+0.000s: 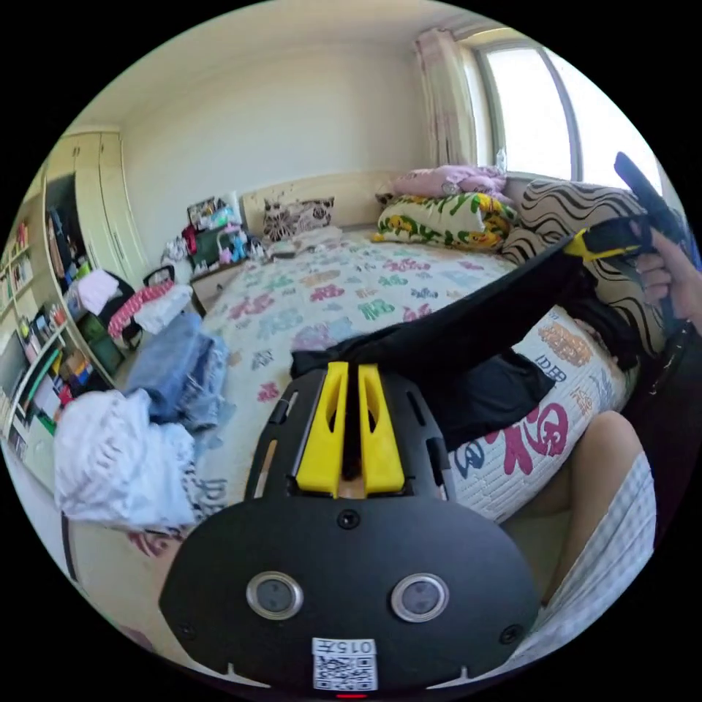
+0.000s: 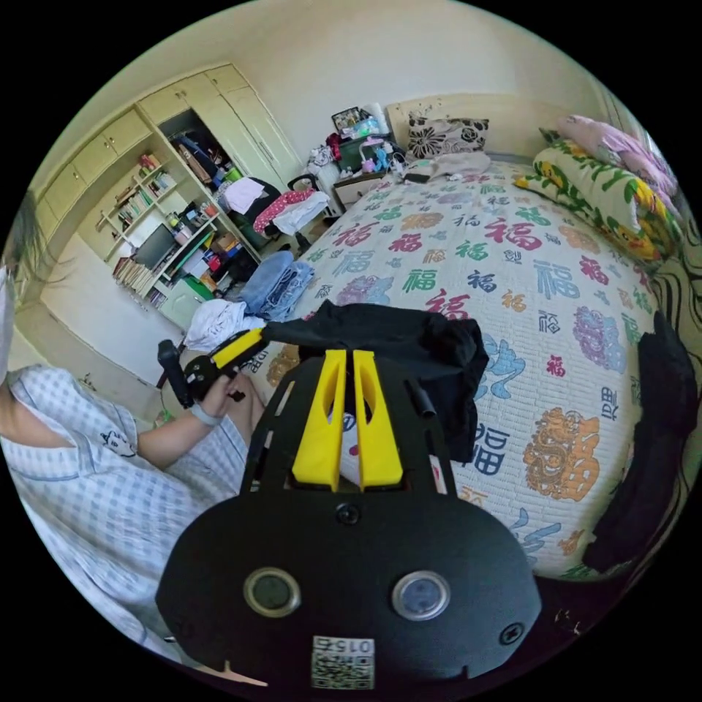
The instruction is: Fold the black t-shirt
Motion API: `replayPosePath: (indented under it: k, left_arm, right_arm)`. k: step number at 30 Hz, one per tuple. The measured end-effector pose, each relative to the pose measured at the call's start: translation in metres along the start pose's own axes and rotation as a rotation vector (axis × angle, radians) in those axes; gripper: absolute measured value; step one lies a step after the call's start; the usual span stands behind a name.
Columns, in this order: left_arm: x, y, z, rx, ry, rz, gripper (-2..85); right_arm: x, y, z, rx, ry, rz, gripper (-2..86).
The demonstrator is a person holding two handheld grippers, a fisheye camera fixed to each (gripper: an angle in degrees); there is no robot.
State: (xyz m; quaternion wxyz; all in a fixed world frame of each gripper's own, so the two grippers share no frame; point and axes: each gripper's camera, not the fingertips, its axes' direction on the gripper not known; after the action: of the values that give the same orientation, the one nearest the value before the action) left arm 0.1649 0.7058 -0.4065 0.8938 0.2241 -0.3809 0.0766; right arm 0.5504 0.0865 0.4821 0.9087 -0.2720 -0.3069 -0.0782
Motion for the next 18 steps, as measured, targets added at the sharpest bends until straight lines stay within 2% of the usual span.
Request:
replayPosePath:
  k: [5, 10, 13, 18]
  left_arm:
    - [-0.035, -0.089, -0.105, 0.287, -0.014, 0.149, 0.2]
    - [-0.057, -0.175, -0.239, 0.582, -0.011, 0.291, 0.1]
    - [-0.063, -0.206, -0.301, 0.708, -0.017, 0.350, 0.1]
    - [-0.066, -0.245, -0.355, 0.808, -0.051, 0.420, 0.0]
  right_arm:
    - [-0.090, -0.025, -0.099, 0.219, 0.171, -0.163, -0.4]
    - [-0.191, -0.042, -0.243, 0.518, 0.280, -0.309, -0.4]
    - [-0.238, -0.046, -0.306, 0.622, 0.340, -0.388, -0.4]
    - [-0.286, -0.063, -0.356, 0.675, 0.451, -0.468, -0.5]
